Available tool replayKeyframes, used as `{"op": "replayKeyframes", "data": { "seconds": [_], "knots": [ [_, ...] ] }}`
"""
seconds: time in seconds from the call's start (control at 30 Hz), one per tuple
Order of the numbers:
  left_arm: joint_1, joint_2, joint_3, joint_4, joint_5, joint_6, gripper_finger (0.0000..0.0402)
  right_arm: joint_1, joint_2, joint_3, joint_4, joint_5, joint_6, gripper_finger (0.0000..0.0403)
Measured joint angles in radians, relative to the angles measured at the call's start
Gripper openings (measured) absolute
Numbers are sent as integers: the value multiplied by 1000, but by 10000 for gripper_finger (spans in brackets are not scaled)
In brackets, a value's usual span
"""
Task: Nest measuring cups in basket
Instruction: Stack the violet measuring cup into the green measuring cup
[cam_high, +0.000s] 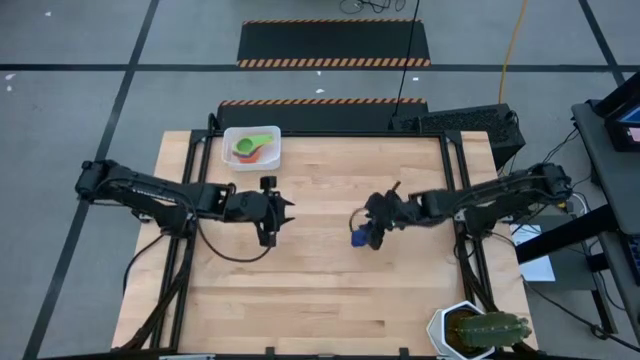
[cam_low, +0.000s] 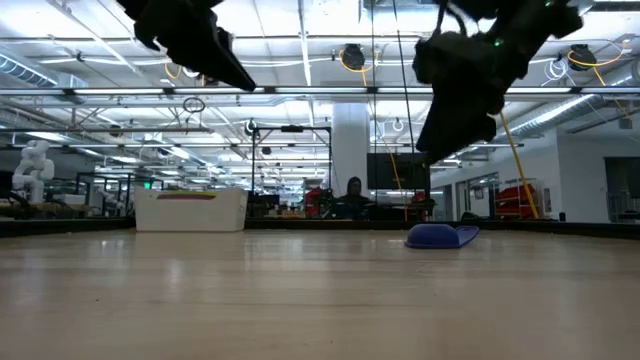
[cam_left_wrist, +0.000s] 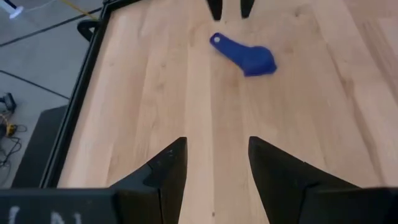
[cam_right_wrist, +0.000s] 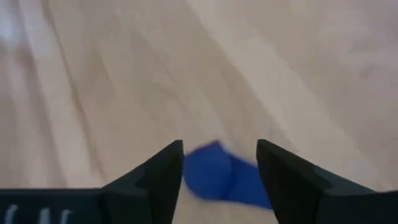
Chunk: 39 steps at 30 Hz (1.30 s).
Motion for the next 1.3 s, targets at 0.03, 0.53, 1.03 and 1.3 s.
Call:
{"op": "replayKeyframes", "data": {
  "seconds": [0.03,0.53,1.03,1.3],
  "knots": [
    [-4,0,0,7,0,-2,175,-25,0,0,-12,-50,3,201],
    [-41,0,0,21,1,27,175,-385,12,-42,-166,-406,-84,258],
    [-37,0,0,15,20,15,175,-418,85,-200,66,-551,-107,232],
    [-37,0,0,21,24,8,175,-417,139,-200,174,-529,-129,224]
  ]
}}
